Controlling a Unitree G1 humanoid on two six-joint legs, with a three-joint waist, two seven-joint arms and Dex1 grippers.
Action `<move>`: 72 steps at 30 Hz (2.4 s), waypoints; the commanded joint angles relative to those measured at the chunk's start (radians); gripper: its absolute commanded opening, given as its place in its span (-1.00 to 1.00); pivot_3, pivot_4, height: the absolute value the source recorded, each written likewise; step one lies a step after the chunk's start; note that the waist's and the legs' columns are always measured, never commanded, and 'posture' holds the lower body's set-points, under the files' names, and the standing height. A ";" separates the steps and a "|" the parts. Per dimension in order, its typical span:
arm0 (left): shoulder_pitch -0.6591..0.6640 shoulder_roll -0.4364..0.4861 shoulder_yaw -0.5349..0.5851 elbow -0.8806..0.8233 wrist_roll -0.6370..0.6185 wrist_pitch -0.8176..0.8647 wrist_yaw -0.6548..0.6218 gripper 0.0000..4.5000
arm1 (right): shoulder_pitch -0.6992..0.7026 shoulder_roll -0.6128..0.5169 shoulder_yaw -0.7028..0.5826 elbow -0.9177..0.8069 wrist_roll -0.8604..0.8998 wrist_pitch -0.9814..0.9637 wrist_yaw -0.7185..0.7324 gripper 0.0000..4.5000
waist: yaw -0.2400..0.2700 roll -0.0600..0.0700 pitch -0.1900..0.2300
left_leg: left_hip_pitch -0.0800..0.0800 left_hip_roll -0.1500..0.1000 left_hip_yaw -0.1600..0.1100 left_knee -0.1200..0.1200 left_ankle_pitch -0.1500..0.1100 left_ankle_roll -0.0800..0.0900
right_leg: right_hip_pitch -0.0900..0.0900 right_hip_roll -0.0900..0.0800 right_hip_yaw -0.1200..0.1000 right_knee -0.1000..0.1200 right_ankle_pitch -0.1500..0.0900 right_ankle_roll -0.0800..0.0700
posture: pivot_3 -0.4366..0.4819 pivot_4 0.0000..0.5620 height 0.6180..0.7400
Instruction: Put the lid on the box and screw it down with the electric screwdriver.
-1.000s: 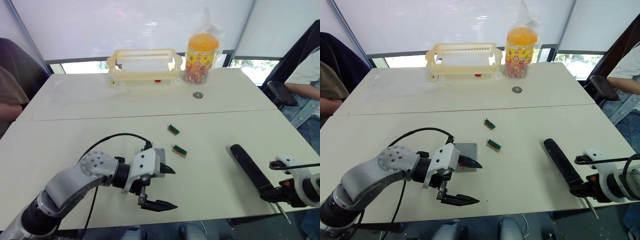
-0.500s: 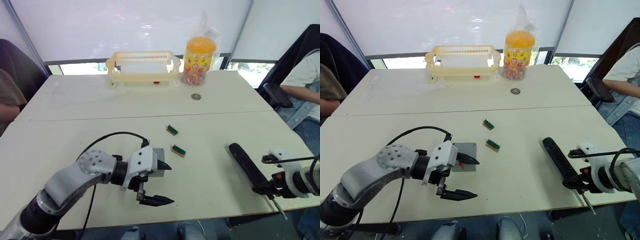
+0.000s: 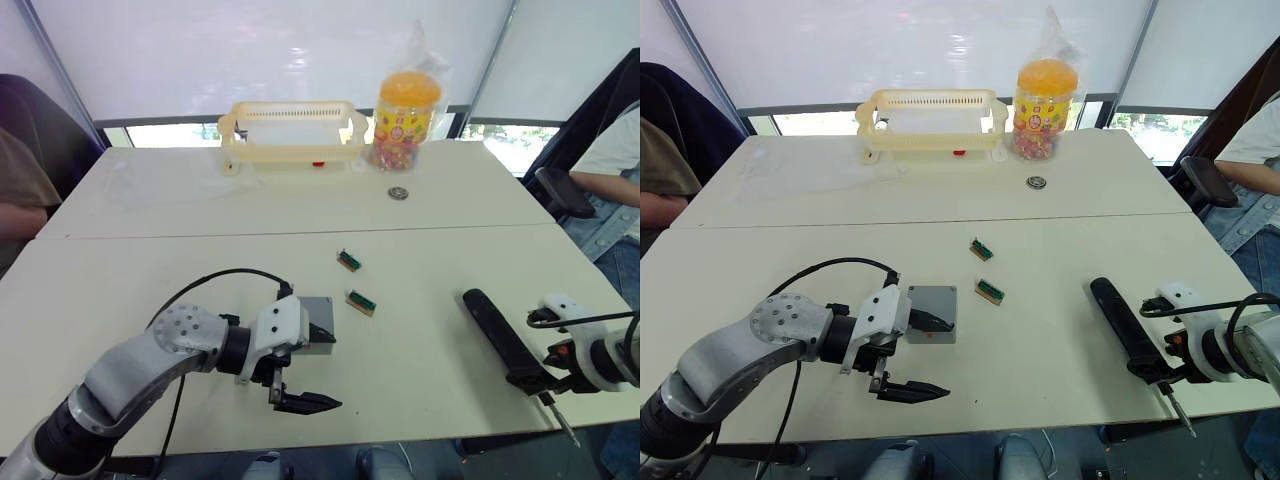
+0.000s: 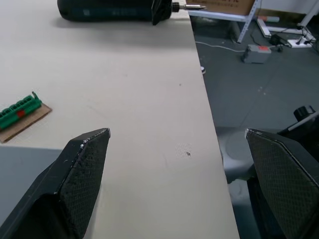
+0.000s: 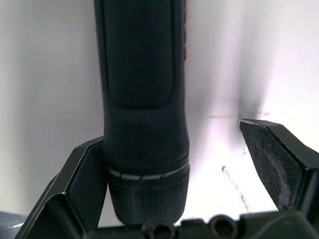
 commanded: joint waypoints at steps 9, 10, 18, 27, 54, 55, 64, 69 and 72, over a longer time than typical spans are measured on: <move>-0.006 -0.007 0.017 -0.012 0.009 -0.027 -0.005 1.00 | 0.029 -0.013 0.014 -0.034 -0.004 -0.003 0.023 0.98 | 0.001 0.000 0.000 | 0.000 0.000 0.000 0.000 0.000 0.000 | 0.000 0.000 0.000 0.000 0.000 0.000 | -0.05 -0.47 1.00; -0.005 -0.006 0.019 -0.013 0.008 -0.027 -0.006 1.00 | 0.036 -0.013 0.012 -0.035 -0.004 -0.005 0.026 0.98 | 0.001 0.000 0.000 | 0.000 0.000 0.000 0.000 0.000 0.000 | 0.000 0.000 0.000 0.000 0.000 0.000 | -0.05 -0.47 1.00; -0.016 -0.006 0.024 -0.006 0.003 -0.019 -0.003 1.00 | 0.045 -0.017 0.039 -0.038 -0.014 -0.038 0.045 0.13 | 0.013 0.000 0.000 | 0.000 0.000 0.000 0.000 0.000 0.000 | 0.000 0.000 0.000 0.000 0.000 0.000 | -0.05 -0.47 1.00; -0.033 0.061 0.116 0.119 0.003 -0.049 -0.062 1.00 | -0.031 0.015 -0.040 -0.004 -0.041 -0.136 0.024 -0.22 | 0.010 0.000 0.000 | 0.001 0.000 0.000 0.000 0.000 0.000 | 0.000 0.001 -0.001 0.000 0.000 0.000 | -0.05 -0.47 1.00; -0.253 0.024 0.111 0.440 0.049 -0.096 -0.243 0.75 | -0.365 0.961 -0.032 -0.328 0.043 -0.779 -0.266 -0.22 | -0.012 0.017 0.010 | -0.016 -0.002 0.000 0.000 0.003 -0.005 | -0.020 0.000 0.003 0.005 0.007 0.007 | -0.05 -0.47 1.00; -0.240 0.012 0.111 0.440 0.059 -0.115 -0.234 0.62 | -0.351 0.988 -0.011 -0.315 0.023 -0.802 -0.287 -0.22 | -0.013 0.017 0.010 | -0.017 -0.002 0.001 0.000 0.003 -0.005 | -0.021 0.000 0.004 0.005 0.007 0.007 | -0.05 -0.47 1.00; -0.166 -0.079 0.049 0.421 0.184 -0.198 -0.142 -0.72 | -0.224 1.088 0.157 -0.275 -0.071 -0.951 -0.309 -0.22 | -0.012 0.017 0.010 | -0.016 -0.003 0.000 -0.001 0.004 -0.006 | -0.023 0.000 0.004 0.009 0.007 0.007 | -0.05 -0.47 1.00; -0.149 -0.110 0.041 0.456 0.231 -0.220 -0.104 -0.72 | -0.219 1.116 0.208 -0.239 -0.100 -0.990 -0.314 -0.22 | -0.013 0.017 0.010 | -0.016 -0.003 0.000 -0.001 0.004 -0.006 | -0.023 0.001 0.004 0.011 0.007 0.007 | -0.05 -0.47 1.00; -0.146 -0.113 0.037 0.463 0.240 -0.213 -0.108 -0.72 | -0.216 1.122 0.221 -0.225 -0.108 -1.008 -0.311 -0.22 | -0.013 0.017 0.010 | -0.016 -0.003 0.000 -0.001 0.004 -0.007 | -0.023 0.001 0.004 0.011 0.007 0.007 | -0.05 -0.47 1.00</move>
